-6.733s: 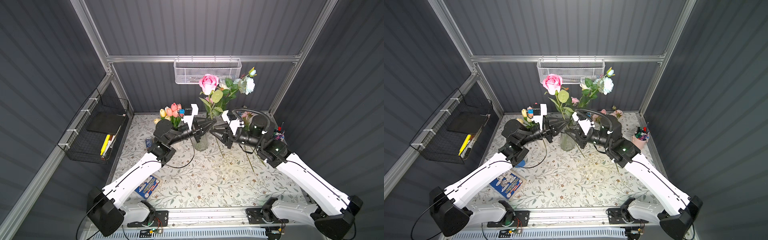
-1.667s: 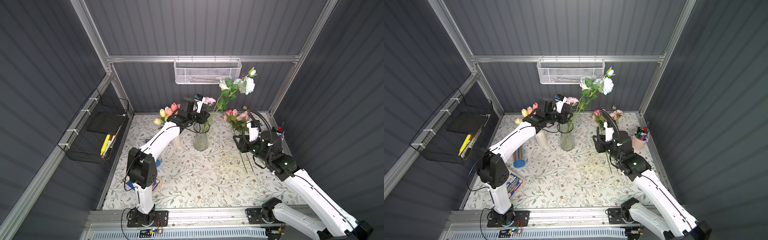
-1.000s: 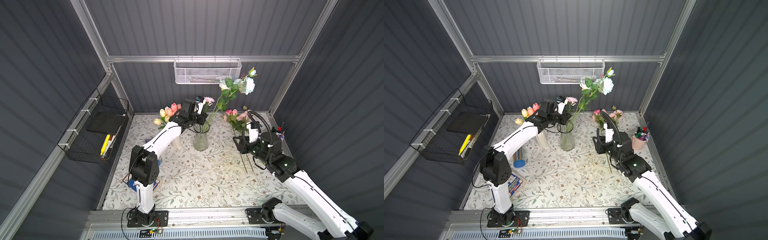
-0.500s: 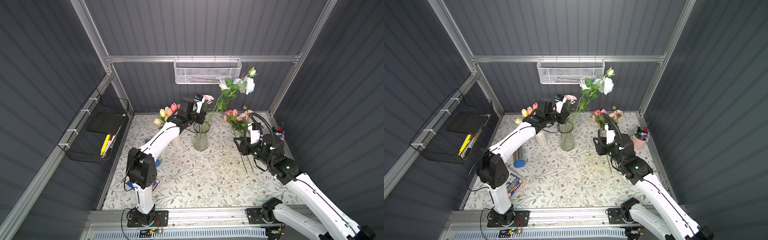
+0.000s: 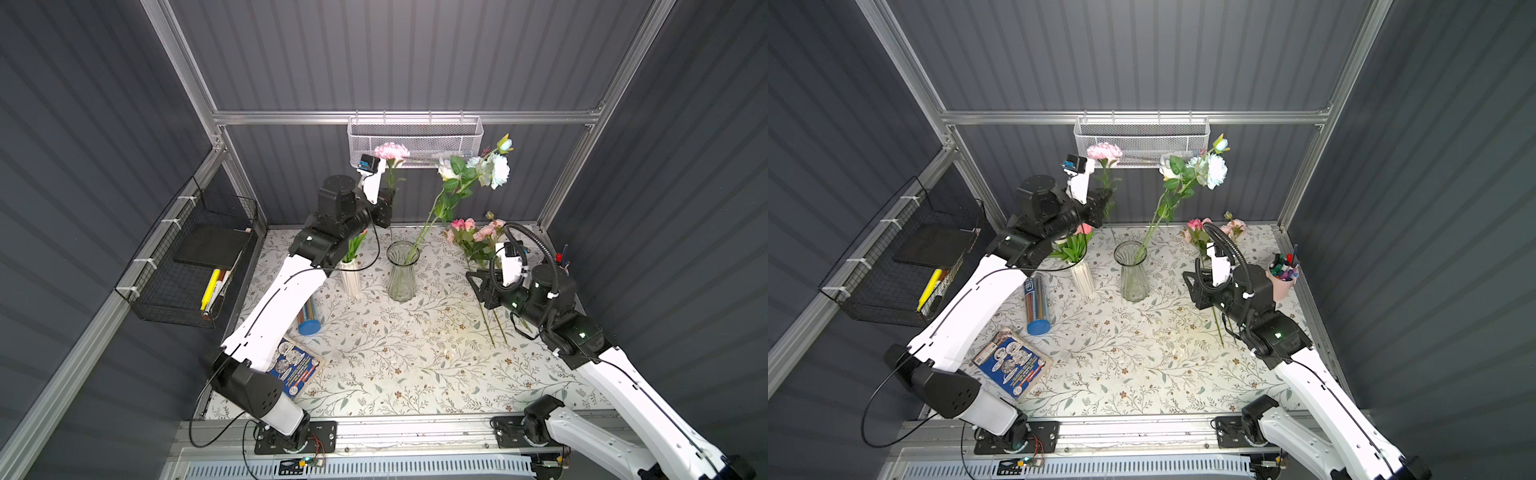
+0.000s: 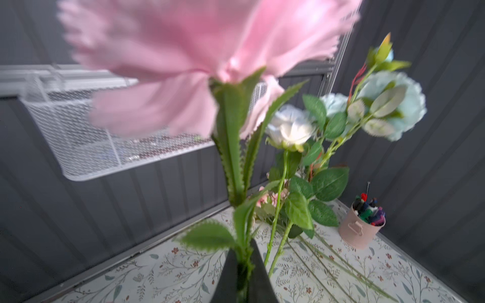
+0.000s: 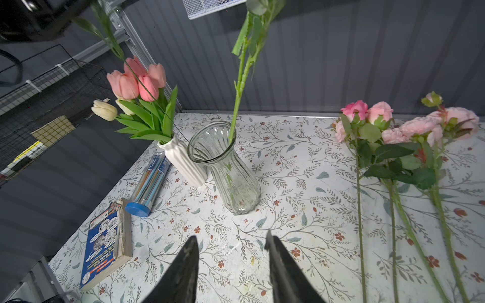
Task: Pick out pink flowers from the vase
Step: Pick up the flower from the vase, then place the flower at the center of the board.
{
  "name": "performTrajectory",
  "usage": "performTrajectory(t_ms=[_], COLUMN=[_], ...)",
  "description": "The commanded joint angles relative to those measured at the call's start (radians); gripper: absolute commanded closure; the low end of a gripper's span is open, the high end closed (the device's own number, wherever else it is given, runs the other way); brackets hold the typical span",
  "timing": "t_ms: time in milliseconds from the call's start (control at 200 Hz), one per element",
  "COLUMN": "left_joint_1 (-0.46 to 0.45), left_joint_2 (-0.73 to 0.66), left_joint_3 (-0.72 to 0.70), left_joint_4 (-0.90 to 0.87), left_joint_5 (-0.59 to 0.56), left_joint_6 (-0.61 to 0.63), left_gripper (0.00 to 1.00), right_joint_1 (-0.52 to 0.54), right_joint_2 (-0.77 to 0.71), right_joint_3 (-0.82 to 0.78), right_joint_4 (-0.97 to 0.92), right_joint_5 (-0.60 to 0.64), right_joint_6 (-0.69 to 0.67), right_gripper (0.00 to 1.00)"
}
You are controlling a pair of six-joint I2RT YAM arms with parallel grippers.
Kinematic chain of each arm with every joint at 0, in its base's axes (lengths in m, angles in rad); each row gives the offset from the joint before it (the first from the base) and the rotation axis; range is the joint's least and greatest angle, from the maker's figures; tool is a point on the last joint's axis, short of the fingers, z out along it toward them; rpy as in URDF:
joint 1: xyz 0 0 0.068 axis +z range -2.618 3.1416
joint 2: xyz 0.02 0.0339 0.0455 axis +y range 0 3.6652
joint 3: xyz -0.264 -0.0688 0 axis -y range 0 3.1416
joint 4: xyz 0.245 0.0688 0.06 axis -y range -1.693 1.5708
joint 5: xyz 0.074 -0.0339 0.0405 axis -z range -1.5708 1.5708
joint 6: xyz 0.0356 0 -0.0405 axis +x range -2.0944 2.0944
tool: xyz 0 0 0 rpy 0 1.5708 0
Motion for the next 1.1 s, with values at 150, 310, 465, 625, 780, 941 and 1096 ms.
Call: performTrajectory(t_ms=[150, 310, 465, 625, 780, 941, 1096], left_joint_1=[-0.001, -0.001, -0.001, -0.001, -0.001, -0.002, -0.002], left_joint_2=[-0.178, -0.261, -0.329, -0.381, -0.418, -0.438, -0.445], left_joint_3=[-0.031, -0.11, -0.22, -0.31, -0.399, -0.444, -0.457], left_joint_4=[0.039, 0.059, 0.179, 0.276, 0.348, 0.395, 0.401], left_joint_5=[-0.003, 0.088, 0.207, 0.308, 0.375, 0.404, 0.408], left_joint_6=[0.002, -0.069, -0.18, -0.253, -0.277, -0.295, -0.292], left_gripper=[0.91, 0.91, 0.91, 0.9, 0.9, 0.9, 0.9], right_joint_1=[0.083, 0.179, 0.259, 0.319, 0.344, 0.353, 0.354], right_joint_2=[0.0, 0.07, 0.159, 0.25, 0.335, 0.409, 0.448], right_joint_3=[0.037, 0.12, 0.193, 0.253, 0.323, 0.384, 0.441], right_joint_4=[0.155, 0.162, 0.198, 0.255, 0.263, 0.243, 0.205], right_joint_5=[-0.204, -0.275, -0.276, -0.247, -0.235, -0.188, -0.188], right_joint_6=[-0.104, -0.16, -0.154, -0.156, -0.191, -0.248, -0.285], right_gripper=[0.55, 0.51, 0.43, 0.36, 0.34, 0.38, 0.44])
